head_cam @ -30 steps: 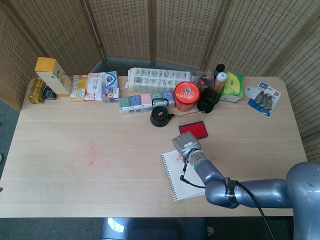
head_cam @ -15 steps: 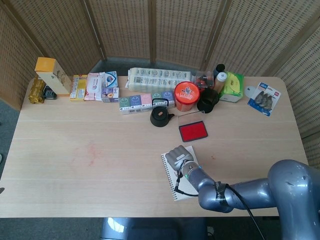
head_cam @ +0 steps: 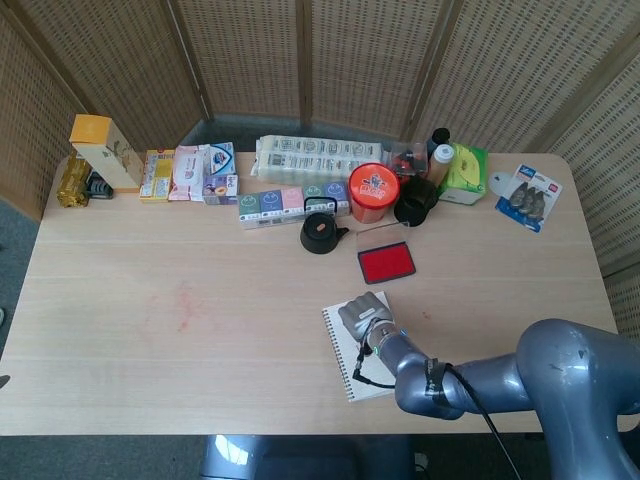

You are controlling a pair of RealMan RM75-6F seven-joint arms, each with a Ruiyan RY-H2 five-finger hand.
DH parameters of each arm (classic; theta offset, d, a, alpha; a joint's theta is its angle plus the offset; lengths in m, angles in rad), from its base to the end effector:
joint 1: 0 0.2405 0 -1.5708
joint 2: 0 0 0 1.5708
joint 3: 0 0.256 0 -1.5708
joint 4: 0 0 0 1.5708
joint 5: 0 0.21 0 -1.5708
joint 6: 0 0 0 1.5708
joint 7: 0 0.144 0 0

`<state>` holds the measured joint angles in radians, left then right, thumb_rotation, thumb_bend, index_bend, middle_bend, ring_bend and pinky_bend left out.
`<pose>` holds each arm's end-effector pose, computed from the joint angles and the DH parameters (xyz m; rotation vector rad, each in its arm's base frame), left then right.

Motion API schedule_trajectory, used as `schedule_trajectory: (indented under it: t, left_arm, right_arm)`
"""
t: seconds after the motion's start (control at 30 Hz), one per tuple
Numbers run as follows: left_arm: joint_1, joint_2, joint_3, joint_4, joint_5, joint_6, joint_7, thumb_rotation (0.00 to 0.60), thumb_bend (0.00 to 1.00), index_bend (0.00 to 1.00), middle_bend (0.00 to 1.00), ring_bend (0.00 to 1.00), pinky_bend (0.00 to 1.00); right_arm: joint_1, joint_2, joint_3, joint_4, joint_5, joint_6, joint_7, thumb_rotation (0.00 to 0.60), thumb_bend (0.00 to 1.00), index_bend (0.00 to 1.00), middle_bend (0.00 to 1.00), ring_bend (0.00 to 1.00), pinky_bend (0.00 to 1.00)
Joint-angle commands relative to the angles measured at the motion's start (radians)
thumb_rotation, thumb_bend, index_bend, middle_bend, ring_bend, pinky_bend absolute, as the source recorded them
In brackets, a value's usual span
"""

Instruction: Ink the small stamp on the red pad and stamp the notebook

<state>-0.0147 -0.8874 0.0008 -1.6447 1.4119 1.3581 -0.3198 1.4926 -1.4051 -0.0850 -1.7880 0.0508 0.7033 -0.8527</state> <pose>-0.3524 0.1440 0.2177 -1.2428 -1.1863 -0.7908 -0.0585 -0.3251 -0.0399 2.2733 -1.0041 0.1371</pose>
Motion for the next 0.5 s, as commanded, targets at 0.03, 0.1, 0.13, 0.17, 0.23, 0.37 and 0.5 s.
schedule_trajectory:
  t: [0.03,0.1,0.13,0.17,0.23,0.37,0.5]
  left_arm:
    - [-0.002,-0.001,0.001,-0.002,0.001,-0.002,0.004,0.600,0.03,0.00,0.00,0.00,0.00]
    - [-0.002,0.000,0.001,-0.003,0.001,-0.004,0.004,0.600,0.03,0.00,0.00,0.00,0.00]
    - [-0.002,0.000,0.001,-0.002,0.000,-0.004,0.004,0.600,0.03,0.00,0.00,0.00,0.00]
    - [-0.002,0.000,0.001,-0.002,0.000,-0.003,0.003,0.600,0.03,0.00,0.00,0.00,0.00]
    - [-0.002,0.001,0.001,-0.001,-0.001,-0.003,0.000,0.600,0.03,0.00,0.00,0.00,0.00]
    - [-0.004,0.001,0.001,0.001,-0.001,-0.007,-0.003,0.600,0.03,0.00,0.00,0.00,0.00]
    - [-0.006,0.001,0.002,0.001,-0.002,-0.011,-0.003,0.600,0.03,0.00,0.00,0.00,0.00]
  right_arm:
    - [0.012,-0.001,-0.002,-0.002,0.001,-0.009,0.014,0.600,0.41,0.68,0.99,1.00,1.00]
    - [0.020,-0.003,-0.005,0.001,-0.001,-0.010,0.022,0.600,0.42,0.68,0.99,1.00,1.00]
    - [0.026,-0.006,-0.008,0.003,-0.001,-0.011,0.028,0.600,0.42,0.68,0.99,1.00,1.00]
    - [0.029,-0.007,-0.010,0.005,-0.001,-0.012,0.032,0.600,0.42,0.68,0.99,1.00,1.00]
    - [0.038,-0.011,-0.014,0.010,0.001,-0.014,0.042,0.600,0.42,0.68,0.99,1.00,1.00]
    - [0.052,-0.009,-0.021,0.007,0.002,-0.017,0.062,0.600,0.42,0.68,0.99,1.00,1.00]
    - [0.062,-0.002,-0.027,-0.002,-0.005,-0.022,0.082,0.600,0.42,0.68,0.99,1.00,1.00]
